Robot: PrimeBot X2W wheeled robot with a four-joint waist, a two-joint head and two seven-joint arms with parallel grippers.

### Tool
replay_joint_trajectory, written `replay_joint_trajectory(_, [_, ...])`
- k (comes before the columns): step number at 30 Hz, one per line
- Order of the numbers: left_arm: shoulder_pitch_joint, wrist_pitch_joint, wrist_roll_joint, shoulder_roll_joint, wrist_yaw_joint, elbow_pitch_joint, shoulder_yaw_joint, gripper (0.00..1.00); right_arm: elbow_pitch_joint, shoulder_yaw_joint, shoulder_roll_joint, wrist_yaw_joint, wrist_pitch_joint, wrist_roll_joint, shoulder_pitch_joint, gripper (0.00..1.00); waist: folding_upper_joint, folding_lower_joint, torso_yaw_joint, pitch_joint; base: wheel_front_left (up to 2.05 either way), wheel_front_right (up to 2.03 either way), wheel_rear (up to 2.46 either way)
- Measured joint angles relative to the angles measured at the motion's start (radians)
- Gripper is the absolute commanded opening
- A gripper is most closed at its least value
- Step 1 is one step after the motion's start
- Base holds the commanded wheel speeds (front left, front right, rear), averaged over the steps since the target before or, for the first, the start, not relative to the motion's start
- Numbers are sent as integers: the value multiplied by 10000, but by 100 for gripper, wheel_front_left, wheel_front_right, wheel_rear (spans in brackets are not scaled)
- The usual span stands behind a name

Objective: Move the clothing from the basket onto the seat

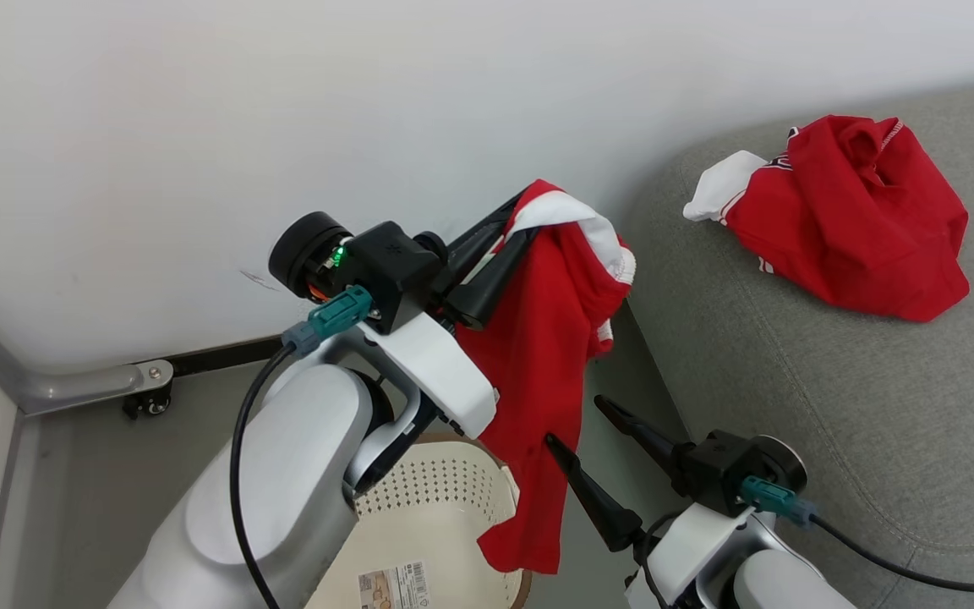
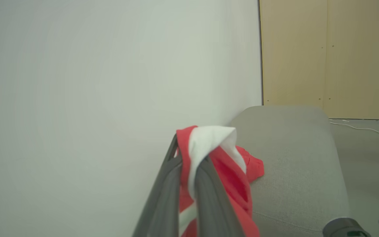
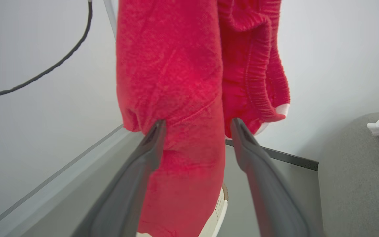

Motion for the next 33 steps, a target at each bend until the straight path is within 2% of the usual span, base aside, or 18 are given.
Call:
replay_joint_trajectory(17, [22,639,-29,-29,4,-968,-623,0,-42,-94,-50,-2,0,-107,-48,100,0,0,64,111,0,0,0])
replay_joint_trajectory(18, [26,694,-29,-29,4,-1018,-650,0,-42,-82,-59,0,0,-109,-53,96,0,0,69,120,0,0,0])
replay_joint_trajectory(19, [30,721,-29,-29,4,-1057,-677,0,-42,-73,-65,0,0,-109,-54,40,0,0,73,128,0,0,0])
replay_joint_trajectory(20, [39,723,-29,-29,6,-1093,-696,0,-42,-69,-71,-2,0,-109,-54,16,0,0,77,135,0,0,0])
replay_joint_trajectory(21, [58,731,-29,-31,15,-1124,-713,0,-42,-59,-77,-2,0,-115,-57,0,0,0,80,142,0,0,0])
replay_joint_trajectory(31, [194,974,-119,-27,182,-1229,-752,0,-36,59,-138,0,0,-194,-223,0,0,0,97,166,0,0,0])
replay_joint_trajectory(33, [322,976,-201,-27,194,-1225,-742,55,-50,54,-144,0,0,-198,-224,0,0,0,98,164,0,0,0])
